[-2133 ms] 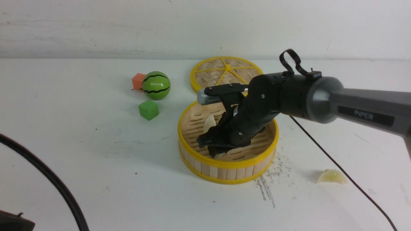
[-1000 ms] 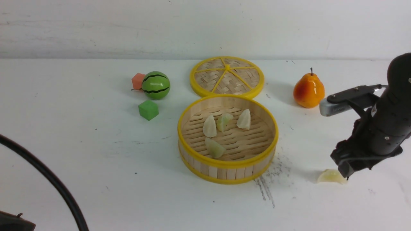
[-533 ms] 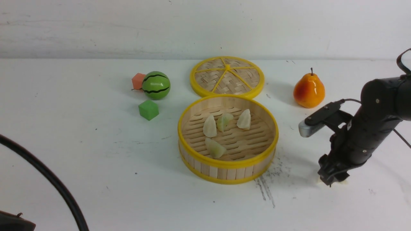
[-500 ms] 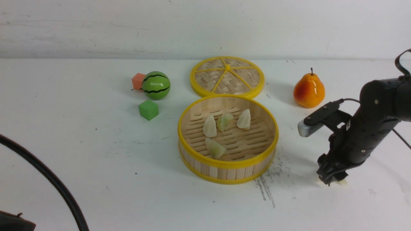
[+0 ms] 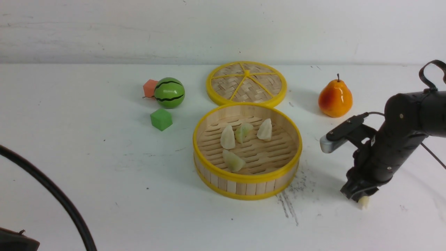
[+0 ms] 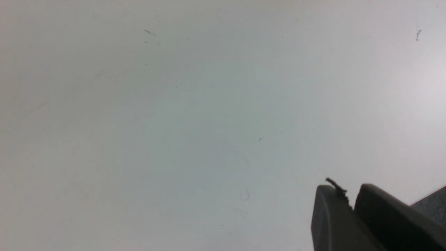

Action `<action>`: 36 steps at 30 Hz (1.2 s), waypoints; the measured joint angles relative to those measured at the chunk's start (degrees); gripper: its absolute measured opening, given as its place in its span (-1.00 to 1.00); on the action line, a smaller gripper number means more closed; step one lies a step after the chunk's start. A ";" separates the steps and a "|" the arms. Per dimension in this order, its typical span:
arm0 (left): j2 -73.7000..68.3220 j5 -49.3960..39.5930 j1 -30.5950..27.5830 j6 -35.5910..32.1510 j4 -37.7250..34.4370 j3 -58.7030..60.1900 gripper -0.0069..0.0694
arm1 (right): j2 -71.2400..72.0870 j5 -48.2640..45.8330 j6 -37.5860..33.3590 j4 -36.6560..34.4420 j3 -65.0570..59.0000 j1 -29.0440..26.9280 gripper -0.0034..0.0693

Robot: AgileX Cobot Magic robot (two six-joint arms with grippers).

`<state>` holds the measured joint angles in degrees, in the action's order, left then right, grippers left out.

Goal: Put the dumplings into the steamer on the white table.
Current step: 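Reach for and grasp a dumpling lying on the table beside the steamer, then place the dumpling in the bamboo steamer basket with the right gripper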

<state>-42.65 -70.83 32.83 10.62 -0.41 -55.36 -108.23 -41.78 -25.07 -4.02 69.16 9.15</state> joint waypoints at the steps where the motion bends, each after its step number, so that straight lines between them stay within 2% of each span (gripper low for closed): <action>1: 0.00 0.07 0.00 0.00 0.00 0.00 -0.56 | 0.71 -1.05 0.32 -0.28 0.50 0.31 -0.33; 5: 0.00 0.24 0.00 0.00 0.00 0.00 -0.55 | 4.43 -4.80 3.06 -2.53 6.06 3.94 -0.33; 8: 0.00 0.42 0.00 0.00 0.00 0.00 -0.55 | 5.86 -7.13 7.13 -4.46 12.85 8.97 -0.33; 13: 0.00 0.47 0.00 0.00 0.00 0.00 -0.54 | 2.92 -7.44 14.46 -4.02 20.90 15.55 -0.33; 16: 0.00 0.01 0.00 0.00 0.00 0.00 -0.53 | -1.11 -5.72 18.33 -2.68 23.18 17.24 -0.33; 25: 4.27 -0.41 0.00 0.00 0.41 0.00 -0.52 | -11.01 -0.07 25.91 -1.50 23.68 17.49 -0.33; 30: 10.92 -0.41 0.00 0.16 0.41 0.00 -0.51 | -11.82 1.27 28.72 -1.50 23.74 17.49 0.00; 31: 13.04 -0.41 0.00 0.74 0.41 0.14 -0.51 | -11.45 1.13 28.92 -1.50 23.73 17.49 0.16; 34: 17.38 -0.41 0.00 2.78 1.77 1.56 -0.50 | -9.59 -0.07 29.03 -1.50 23.73 17.49 0.32; 36: 20.89 -0.41 0.00 4.78 3.77 3.86 -0.50 | -6.97 -1.25 29.03 -1.35 23.73 17.49 0.36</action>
<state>-21.76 -71.24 32.83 15.40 3.36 -51.50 -115.21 -43.03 3.96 -5.37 92.89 26.63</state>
